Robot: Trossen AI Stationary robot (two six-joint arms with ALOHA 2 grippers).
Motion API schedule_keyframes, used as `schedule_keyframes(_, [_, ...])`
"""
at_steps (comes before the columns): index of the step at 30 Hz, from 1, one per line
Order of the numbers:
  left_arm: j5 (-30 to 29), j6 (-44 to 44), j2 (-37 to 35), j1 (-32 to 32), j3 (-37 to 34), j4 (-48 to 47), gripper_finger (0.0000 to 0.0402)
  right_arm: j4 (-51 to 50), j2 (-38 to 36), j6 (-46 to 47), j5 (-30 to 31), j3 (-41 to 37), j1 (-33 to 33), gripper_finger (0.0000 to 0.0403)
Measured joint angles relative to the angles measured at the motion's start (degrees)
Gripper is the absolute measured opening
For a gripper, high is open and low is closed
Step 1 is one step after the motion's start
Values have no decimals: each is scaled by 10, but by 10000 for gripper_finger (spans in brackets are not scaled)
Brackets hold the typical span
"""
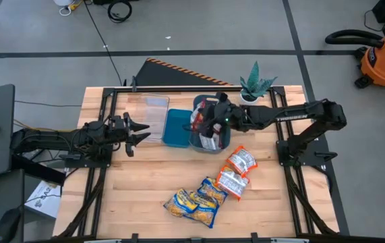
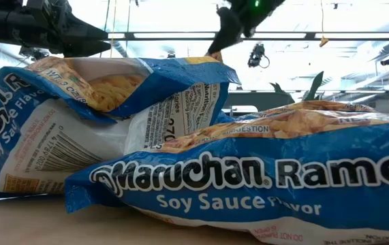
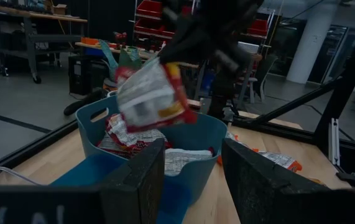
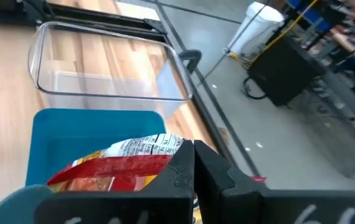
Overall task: Sort Maruchan noodles
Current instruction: Put the red noodle pack into the green bin, then put the blue noodle pack into the blue bin
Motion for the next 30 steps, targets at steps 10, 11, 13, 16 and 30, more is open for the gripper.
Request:
schedule_keyframes(10, [0,0,0,0,0,0,167,98,0,80,-116,-146,-37,8])
schedule_keyframes(11, [0,0,0,0,0,0,167,97,0,94,-124,-154,-35,11])
schedule_keyframes(13, [0,0,0,0,0,0,167,77,0,119,-138,-162,-29,17])
schedule_keyframes(16, [-1,0,0,0,0,0,167,25,0,147,-156,-156,-14,25])
schedule_keyframes(30, [-5,1,0,0,0,0,167,-306,0,227,-178,-24,15,41])
